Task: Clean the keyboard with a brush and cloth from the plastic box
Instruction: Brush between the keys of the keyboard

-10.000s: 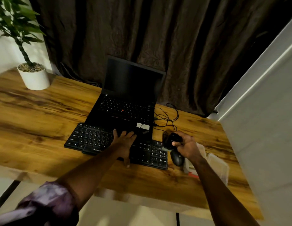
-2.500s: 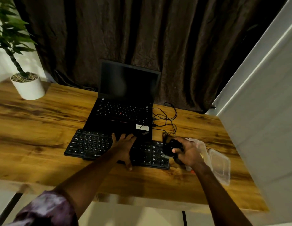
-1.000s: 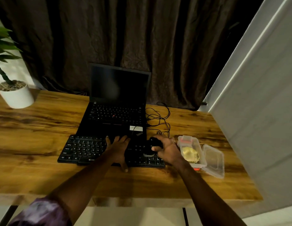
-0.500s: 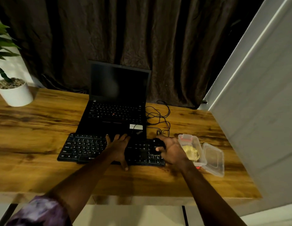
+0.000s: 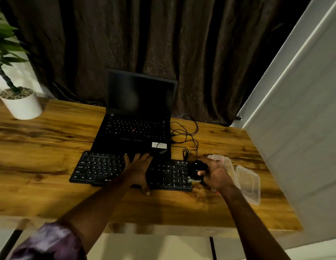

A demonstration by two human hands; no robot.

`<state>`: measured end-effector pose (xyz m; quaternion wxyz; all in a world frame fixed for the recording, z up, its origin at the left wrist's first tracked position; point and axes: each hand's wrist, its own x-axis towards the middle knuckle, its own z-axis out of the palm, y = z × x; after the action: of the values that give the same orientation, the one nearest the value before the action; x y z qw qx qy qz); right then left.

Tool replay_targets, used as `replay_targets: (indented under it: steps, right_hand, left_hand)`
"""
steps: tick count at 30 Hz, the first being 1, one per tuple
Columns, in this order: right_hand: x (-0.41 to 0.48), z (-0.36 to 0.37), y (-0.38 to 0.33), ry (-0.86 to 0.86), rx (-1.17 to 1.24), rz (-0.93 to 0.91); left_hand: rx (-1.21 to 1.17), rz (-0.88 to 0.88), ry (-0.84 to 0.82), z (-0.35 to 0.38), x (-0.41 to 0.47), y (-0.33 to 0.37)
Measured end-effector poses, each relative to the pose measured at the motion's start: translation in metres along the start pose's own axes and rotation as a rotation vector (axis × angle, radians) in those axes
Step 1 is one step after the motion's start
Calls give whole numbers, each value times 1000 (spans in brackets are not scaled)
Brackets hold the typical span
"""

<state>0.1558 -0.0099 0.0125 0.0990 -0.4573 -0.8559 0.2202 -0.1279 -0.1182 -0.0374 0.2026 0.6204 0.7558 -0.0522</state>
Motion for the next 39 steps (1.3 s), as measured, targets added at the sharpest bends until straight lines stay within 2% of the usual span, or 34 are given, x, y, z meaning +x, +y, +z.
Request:
replay_targets:
  steps: [4, 9, 12, 17, 21, 25, 28, 32, 35, 39]
  right_hand:
    - [1, 11, -10, 12, 58, -7]
    - [9, 40, -28, -85, 162, -39]
    - [2, 29, -26, -49, 200, -6]
    - [-7, 13, 11, 24, 94, 51]
    - [-7, 23, 10, 23, 57, 54]
    - [-5, 45, -24, -43, 139, -22]
    - [10, 67, -5, -93, 184, -6]
    - [-11, 27, -13, -40, 175, 14]
    - [-17, 12, 7, 48, 141, 48]
    - [-17, 17, 6, 20, 130, 68]
  left_hand:
    - [3, -4, -8, -1, 1, 1]
    - [-8, -1, 4, -3, -3, 2]
    - [-5, -1, 5, -2, -4, 1]
    - [-14, -9, -9, -2, -2, 1]
    - [0, -20, -21, -3, -2, 2]
    - [0, -4, -1, -1, 0, 0]
    - [-12, 3, 4, -1, -1, -1]
    - [2, -5, -12, -2, -3, 1]
    - [7, -5, -10, -3, -4, 2]
    - [17, -14, -18, -4, -4, 2]
